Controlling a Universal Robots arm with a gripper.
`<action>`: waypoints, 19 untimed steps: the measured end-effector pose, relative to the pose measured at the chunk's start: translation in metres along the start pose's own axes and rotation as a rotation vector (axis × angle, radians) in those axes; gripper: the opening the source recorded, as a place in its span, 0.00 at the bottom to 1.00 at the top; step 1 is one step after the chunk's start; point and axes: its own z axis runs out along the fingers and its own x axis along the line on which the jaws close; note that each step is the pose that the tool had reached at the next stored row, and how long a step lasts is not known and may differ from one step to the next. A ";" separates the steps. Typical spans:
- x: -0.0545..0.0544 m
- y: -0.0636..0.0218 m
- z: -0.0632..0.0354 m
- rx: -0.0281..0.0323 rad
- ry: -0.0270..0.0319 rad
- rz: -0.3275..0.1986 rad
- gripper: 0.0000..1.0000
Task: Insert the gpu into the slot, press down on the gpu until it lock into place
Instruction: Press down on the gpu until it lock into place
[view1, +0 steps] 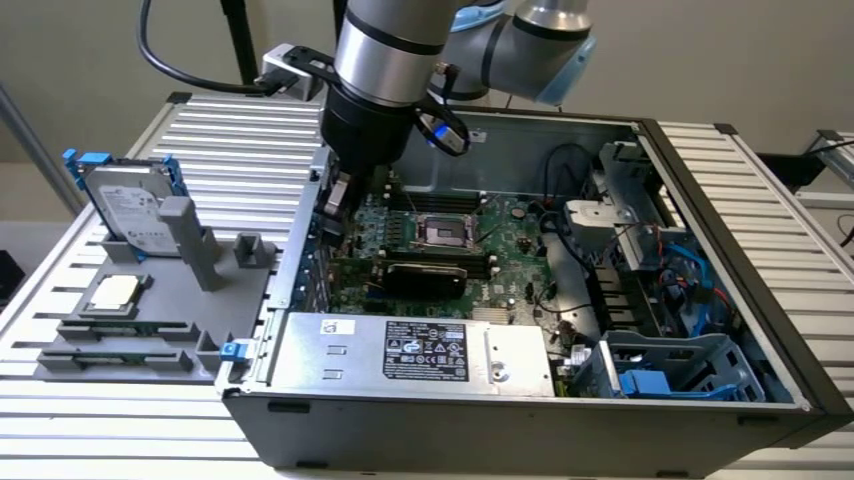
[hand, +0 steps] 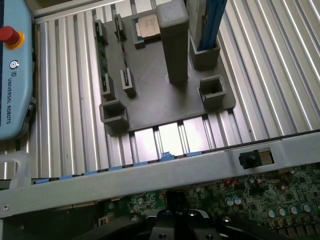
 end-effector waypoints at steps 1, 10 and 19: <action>0.000 0.0001 0.0001 0.0000 0.0000 0.000 0.11; -0.001 0.0004 0.0014 0.0000 0.0002 0.000 0.11; -0.001 0.0004 0.0017 0.0001 0.0000 0.000 0.11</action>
